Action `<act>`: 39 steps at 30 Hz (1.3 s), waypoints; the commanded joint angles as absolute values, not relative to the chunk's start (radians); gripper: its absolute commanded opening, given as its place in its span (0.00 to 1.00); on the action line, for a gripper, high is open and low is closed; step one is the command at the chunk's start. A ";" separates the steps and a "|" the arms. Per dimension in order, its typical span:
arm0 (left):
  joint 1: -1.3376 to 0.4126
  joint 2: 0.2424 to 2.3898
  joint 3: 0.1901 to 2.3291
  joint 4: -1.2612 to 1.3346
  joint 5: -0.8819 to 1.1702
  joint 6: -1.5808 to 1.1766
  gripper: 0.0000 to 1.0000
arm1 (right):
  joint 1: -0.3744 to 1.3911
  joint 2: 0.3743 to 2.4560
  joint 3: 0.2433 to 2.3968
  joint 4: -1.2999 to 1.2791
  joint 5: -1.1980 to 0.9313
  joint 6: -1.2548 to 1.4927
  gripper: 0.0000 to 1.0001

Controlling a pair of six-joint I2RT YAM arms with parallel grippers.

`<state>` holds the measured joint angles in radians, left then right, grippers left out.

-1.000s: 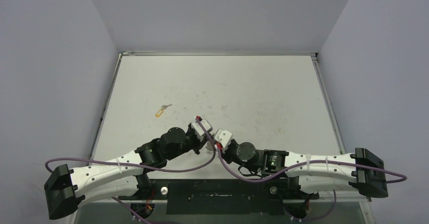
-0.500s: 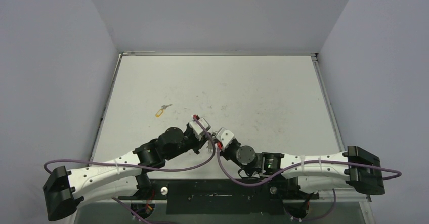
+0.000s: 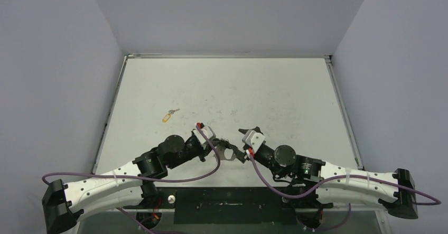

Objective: Put the keys on the keyring

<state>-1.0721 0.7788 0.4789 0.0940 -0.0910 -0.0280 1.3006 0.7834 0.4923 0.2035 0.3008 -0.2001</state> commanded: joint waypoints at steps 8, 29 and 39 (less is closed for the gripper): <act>-1.074 0.722 0.456 0.177 0.095 0.114 0.00 | 1.086 0.820 0.648 0.010 -0.273 -0.306 0.61; -1.075 0.729 0.423 0.248 0.246 0.186 0.00 | 1.032 0.942 0.676 0.003 -0.527 -0.411 0.21; -1.075 0.731 0.421 0.245 0.237 0.190 0.00 | 1.019 0.904 0.652 0.004 -0.472 -0.420 0.00</act>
